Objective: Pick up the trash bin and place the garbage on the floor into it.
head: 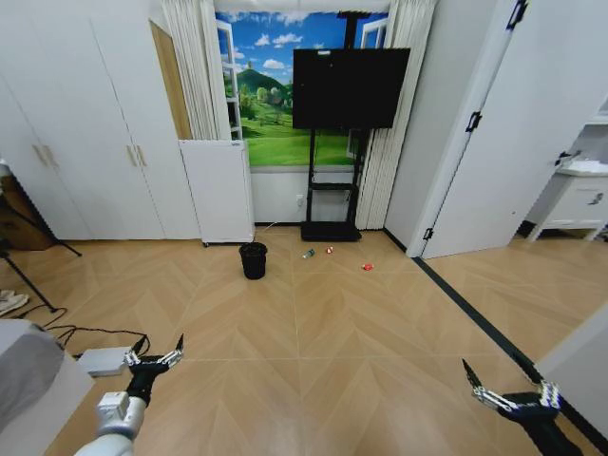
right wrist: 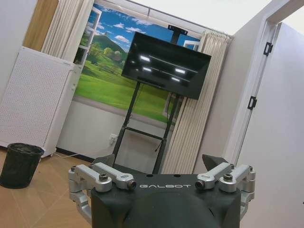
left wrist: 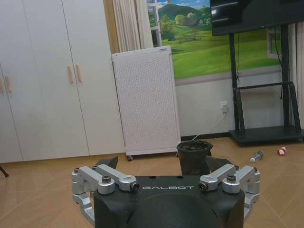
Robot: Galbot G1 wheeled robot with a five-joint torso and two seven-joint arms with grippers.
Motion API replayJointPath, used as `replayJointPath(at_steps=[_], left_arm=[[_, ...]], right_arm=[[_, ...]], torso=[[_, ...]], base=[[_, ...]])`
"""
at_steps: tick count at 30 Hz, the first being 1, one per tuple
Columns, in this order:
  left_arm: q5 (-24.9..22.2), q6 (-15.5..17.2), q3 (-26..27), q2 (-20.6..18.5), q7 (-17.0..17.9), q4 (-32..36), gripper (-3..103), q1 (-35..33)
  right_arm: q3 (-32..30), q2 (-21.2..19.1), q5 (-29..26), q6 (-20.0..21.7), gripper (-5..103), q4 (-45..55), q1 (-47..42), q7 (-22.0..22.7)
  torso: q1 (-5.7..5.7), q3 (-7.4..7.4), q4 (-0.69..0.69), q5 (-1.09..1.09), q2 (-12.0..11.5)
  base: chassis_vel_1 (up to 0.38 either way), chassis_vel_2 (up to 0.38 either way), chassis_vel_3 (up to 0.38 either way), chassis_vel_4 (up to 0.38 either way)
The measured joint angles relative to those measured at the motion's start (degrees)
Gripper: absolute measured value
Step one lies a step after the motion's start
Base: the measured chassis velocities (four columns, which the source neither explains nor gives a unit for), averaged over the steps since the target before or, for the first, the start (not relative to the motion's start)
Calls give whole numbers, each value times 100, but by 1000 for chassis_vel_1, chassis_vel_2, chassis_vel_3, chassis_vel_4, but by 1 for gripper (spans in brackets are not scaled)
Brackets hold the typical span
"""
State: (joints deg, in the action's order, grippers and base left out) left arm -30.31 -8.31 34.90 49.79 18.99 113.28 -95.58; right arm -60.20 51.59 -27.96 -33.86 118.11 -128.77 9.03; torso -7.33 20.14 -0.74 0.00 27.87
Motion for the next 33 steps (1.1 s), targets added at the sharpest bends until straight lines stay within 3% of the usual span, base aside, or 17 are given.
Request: replayJointPath(at_steps=[33], left_arm=[[-162, 98, -187, -94, 36, -212, 100, 325]], right_arm=[[88, -27, 73, -236, 100, -157, 88, -181]], torso=[[0, 0, 0, 0, 0]], base=[[0, 0, 0, 0]])
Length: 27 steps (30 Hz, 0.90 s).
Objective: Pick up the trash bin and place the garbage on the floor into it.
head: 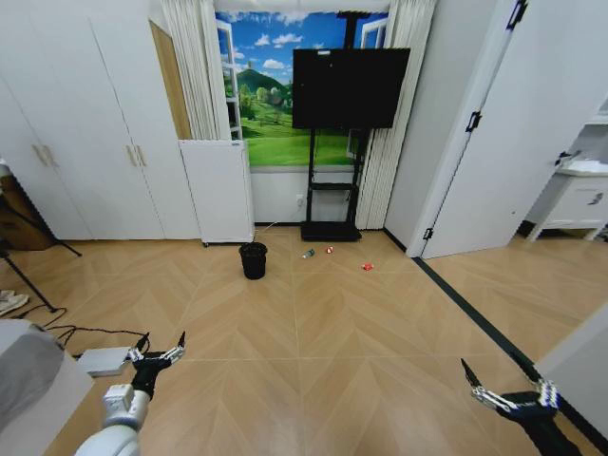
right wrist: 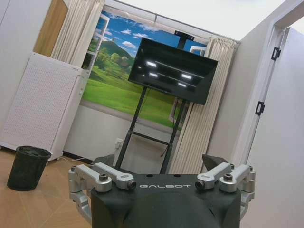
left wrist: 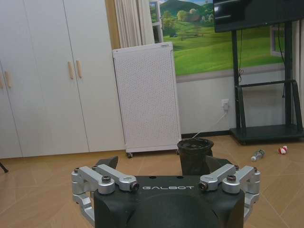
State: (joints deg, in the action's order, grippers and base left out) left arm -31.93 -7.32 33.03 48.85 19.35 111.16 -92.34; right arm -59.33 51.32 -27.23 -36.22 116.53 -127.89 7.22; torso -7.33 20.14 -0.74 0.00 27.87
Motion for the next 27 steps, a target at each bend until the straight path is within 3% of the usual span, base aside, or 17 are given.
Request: replayJointPath(at_steps=[27], left_arm=[[107, -16, -10, 167, -15, 14, 100, -100]], right_arm=[[-49, 27, -76, -69, 100, -8, -9, -324]], torso=[[1, -1, -1, 0, 0]], base=[[-16, 12, 17, -15]])
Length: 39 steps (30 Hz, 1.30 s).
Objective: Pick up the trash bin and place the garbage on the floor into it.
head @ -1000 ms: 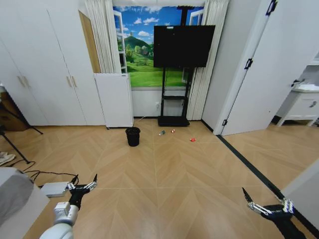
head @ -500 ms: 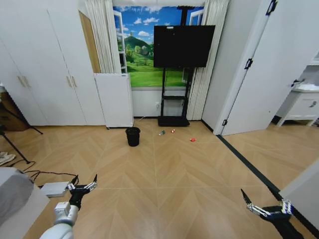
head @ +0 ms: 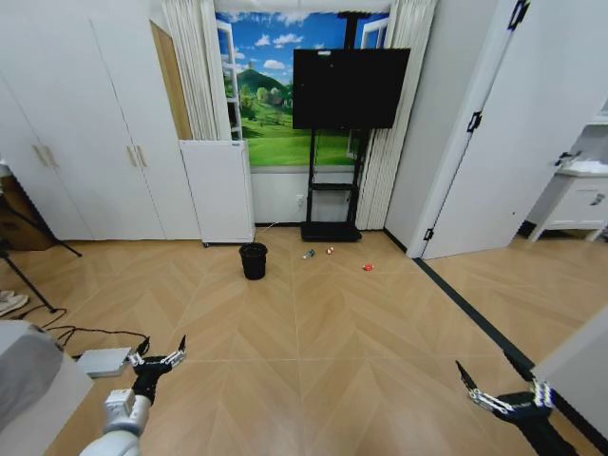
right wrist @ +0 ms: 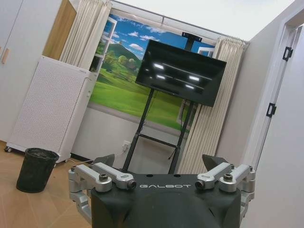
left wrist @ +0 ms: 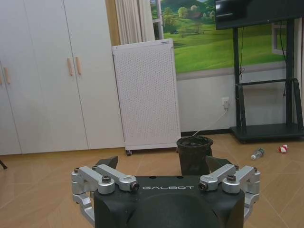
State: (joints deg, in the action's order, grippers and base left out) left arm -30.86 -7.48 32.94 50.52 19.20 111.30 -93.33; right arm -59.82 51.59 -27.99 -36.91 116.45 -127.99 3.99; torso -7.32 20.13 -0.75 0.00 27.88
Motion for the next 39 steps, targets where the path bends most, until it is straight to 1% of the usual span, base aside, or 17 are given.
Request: replayJointPath(at_steps=[7, 9, 12, 16, 17, 18, 19, 22, 23, 25, 27, 28, 29, 30, 35, 36, 39], left_arm=[[3, -6, 0, 2, -10, 3, 100, -1], [10, -7, -1, 18, -11, 5, 100, -4], [21, -10, -1, 26, -12, 7, 100, -11], [37, -17, -1, 36, -16, 9, 100, -24], [42, -19, 0, 40, -16, 8, 100, -30], [43, -21, 0, 46, -17, 10, 100, -32], [43, -21, 0, 46, -17, 10, 100, -32], [55, -23, 0, 66, -18, 11, 100, -37], [56, -24, 0, 69, -18, 10, 100, -36], [57, -24, -1, 71, -19, 9, 100, -35], [59, -26, 0, 71, -20, 10, 100, -32], [60, -26, -2, 71, -19, 9, 100, -31], [61, -26, -4, 71, -21, 9, 100, -30], [61, -26, -4, 71, -21, 9, 100, -30], [62, -28, 0, 73, -19, 9, 100, -36], [67, -29, 0, 90, -23, 11, 100, -51], [76, -34, 9, 104, -23, 20, 100, -76]], right_arm=[[-8, 10, 7, -18, 100, 12, -4, -6], [-13, 20, 15, -33, 100, 23, -7, -10], [-13, 39, 25, -44, 100, 39, -12, -14], [3, 79, 68, -51, 100, 83, -19, -21], [9, 87, 77, -52, 100, 102, -20, -22], [11, 92, 81, -52, 100, 117, -21, -23], [11, 92, 81, -52, 100, 117, -21, -23], [11, 92, 82, -53, 100, 120, -21, -24], [9, 91, 82, -55, 100, 121, -22, -24], [6, 91, 82, -56, 100, 120, -22, -24], [6, 92, 82, -61, 100, 121, -22, -24], [6, 93, 81, -62, 100, 120, -19, -23], [5, 96, 79, -73, 100, 120, -19, -23], [5, 96, 79, -73, 100, 120, -19, -23], [11, 114, 79, -87, 100, 121, -18, -41], [13, 124, 83, -89, 100, 121, -17, -45], [25, 135, 94, -90, 100, 121, -15, -46]], torso=[[-1, 0, 0, 0, 0], [-1, 2, 4, 0, 0], [-1, 1, -1, -2, 0], [-1, 2, 1, 2, -1], [-1, 1, 3, 0, 0], [-2, 1, -2, -3, 0], [-2, 1, -2, -3, 0], [-1, 1, 1, 4, 0], [-2, 2, 1, -2, -1], [-2, 2, 1, -3, 0], [-2, 1, 0, 2, 0], [-3, 2, 4, 4, -1], [-3, 2, -2, -4, -1], [-3, 2, -2, -4, -1], [-2, 1, 3, 5, -1], [-2, 1, -2, -6, -1], [-2, 1, 2, 5, -1]], base=[[-187, 176, 189, -167], [-217, 249, 237, -223], [-263, 265, 262, -278], [-296, 293, 291, -293], [-315, 313, 337, -311], [-364, 348, 337, -336], [-364, 348, 337, -336], [-362, 355, 356, -352], [-360, 349, 385, -370], [-367, 349, 385, -375], [-358, 374, 380, -380], [-358, 360, 356, -365], [-350, 360, 362, -380], [-350, 360, 362, -380], [-353, 356, 353, -367], [-359, 337, 338, -362], [-350, 347, 344, -355]])
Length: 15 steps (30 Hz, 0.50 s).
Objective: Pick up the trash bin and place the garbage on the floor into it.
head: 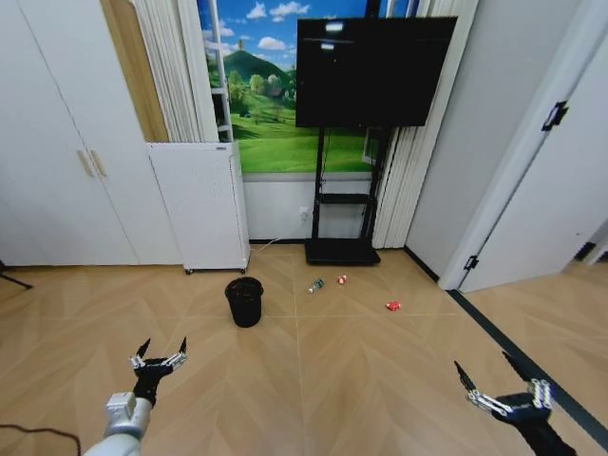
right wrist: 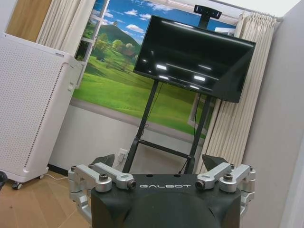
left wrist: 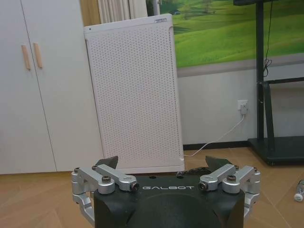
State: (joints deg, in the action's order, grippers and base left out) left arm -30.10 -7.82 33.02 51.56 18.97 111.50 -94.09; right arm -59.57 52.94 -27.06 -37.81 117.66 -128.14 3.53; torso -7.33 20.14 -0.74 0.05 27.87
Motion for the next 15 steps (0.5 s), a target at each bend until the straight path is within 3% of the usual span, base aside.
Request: replayJointPath(at_steps=[3, 7, 8, 10, 11, 12, 15], left_arm=[[16, -10, 6, 14, -2, 1, 100, -13], [20, -13, 20, 18, 1, 12, 100, -21], [20, -13, 21, 18, -5, 19, 100, -23], [18, -13, 26, 6, -3, 25, 100, -21], [4, -13, 38, -31, -1, 39, 100, -15], [-12, -13, 43, -57, 1, 51, 100, -3], [-39, -8, 51, -90, 7, 61, 100, 5]], right_arm=[[9, 17, 22, -12, 100, 12, -5, -2], [21, 33, 56, -20, 100, 14, -11, -7], [22, 35, 56, -29, 100, 14, -14, -6], [21, 34, 51, -32, 100, 20, -14, -4], [21, 28, 32, -33, 100, 29, -10, 0], [16, 22, 15, -36, 100, 34, -8, 2], [12, 13, 3, -36, 100, 37, -2, 2]], torso=[[0, 0, -2, -11, 0], [0, 0, 0, 0, 0], [0, 0, -2, -10, 0], [0, 0, -2, -9, 0], [0, 0, 2, 2, 0], [0, 0, -3, -10, 0], [0, 0, -1, -9, 1]], base=[[-347, 359, 349, -353], [-345, 348, 355, -356], [-341, 353, 364, -360], [-341, 355, 344, -360], [-335, 355, 339, -347], [-363, 358, 339, -328], [-349, 337, 338, -328]])
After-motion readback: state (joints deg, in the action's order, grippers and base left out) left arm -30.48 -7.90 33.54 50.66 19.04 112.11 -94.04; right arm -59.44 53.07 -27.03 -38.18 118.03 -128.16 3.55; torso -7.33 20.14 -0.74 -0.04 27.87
